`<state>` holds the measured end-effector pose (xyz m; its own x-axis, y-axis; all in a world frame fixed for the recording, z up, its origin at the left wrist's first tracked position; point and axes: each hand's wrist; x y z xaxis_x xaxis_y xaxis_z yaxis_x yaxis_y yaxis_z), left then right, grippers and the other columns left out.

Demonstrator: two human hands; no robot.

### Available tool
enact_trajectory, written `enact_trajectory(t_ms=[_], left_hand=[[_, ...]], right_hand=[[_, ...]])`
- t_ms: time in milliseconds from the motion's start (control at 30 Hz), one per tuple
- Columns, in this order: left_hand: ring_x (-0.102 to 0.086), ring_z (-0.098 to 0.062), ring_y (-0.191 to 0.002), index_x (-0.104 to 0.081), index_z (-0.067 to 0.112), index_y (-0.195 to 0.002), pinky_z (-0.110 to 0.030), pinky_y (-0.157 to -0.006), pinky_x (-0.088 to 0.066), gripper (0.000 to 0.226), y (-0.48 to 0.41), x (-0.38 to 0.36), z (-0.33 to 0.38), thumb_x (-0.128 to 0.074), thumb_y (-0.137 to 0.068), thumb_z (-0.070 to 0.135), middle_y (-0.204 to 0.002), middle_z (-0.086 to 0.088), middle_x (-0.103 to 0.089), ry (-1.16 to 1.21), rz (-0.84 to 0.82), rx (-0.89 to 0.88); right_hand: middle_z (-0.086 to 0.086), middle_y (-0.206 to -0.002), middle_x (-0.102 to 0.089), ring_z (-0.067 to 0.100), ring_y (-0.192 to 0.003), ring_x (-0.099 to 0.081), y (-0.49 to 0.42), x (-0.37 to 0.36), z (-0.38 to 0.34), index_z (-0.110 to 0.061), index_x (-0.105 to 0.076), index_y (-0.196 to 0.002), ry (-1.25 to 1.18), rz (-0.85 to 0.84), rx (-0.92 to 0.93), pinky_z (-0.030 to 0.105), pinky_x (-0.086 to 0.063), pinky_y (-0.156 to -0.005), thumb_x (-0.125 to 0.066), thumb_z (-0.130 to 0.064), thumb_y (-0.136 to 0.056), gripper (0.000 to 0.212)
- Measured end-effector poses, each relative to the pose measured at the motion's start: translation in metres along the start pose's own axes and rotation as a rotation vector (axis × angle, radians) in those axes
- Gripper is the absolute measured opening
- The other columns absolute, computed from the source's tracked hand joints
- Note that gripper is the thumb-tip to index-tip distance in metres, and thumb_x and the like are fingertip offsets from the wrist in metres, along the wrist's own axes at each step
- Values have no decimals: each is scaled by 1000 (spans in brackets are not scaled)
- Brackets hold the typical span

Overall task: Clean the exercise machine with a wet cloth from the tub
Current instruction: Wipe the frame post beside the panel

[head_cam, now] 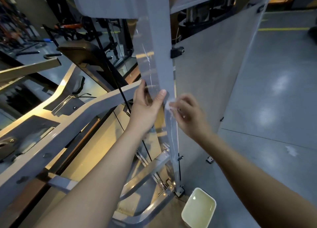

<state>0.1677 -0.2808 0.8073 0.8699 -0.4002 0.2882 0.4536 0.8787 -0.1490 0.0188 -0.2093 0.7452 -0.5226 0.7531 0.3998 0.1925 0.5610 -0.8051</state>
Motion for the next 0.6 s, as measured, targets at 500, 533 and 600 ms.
enact_trajectory(t_ms=[500,533,600], left_hand=[[-58,-3,-126,-43,47,-134,-44,-107,-52,57,-5,-6,1,-73,-87,55,-130,25,-59,45,98,15],[-57,-3,-127,-42,47,-134,-44,-107,-51,56,-5,-6,1,-73,-88,55,-132,23,-58,35,102,10],[-57,-1,-126,-41,47,-134,-43,-108,-51,54,-5,-8,-1,-72,-90,52,-133,21,-58,29,104,6]], right_hand=[[-15,-96,-51,-4,-91,-54,29,-15,4,-27,-67,-94,-92,1,-355,16,-44,-80,-64,-4,-94,23],[-18,-94,-49,-4,-89,-55,22,-15,0,-27,-66,-93,-92,54,-376,13,-44,-79,-64,-5,-95,23],[-19,-93,-44,-2,-88,-54,29,-24,-4,-15,-67,-91,-62,107,-385,13,-43,-79,-63,-3,-95,13]])
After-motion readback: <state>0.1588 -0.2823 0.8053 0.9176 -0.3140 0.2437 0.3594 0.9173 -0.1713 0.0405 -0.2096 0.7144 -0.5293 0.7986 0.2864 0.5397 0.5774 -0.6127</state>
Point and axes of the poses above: each hand's wrist, its own y-axis away from the middle knuckle, its own x-axis out of the back of the hand, z = x × y
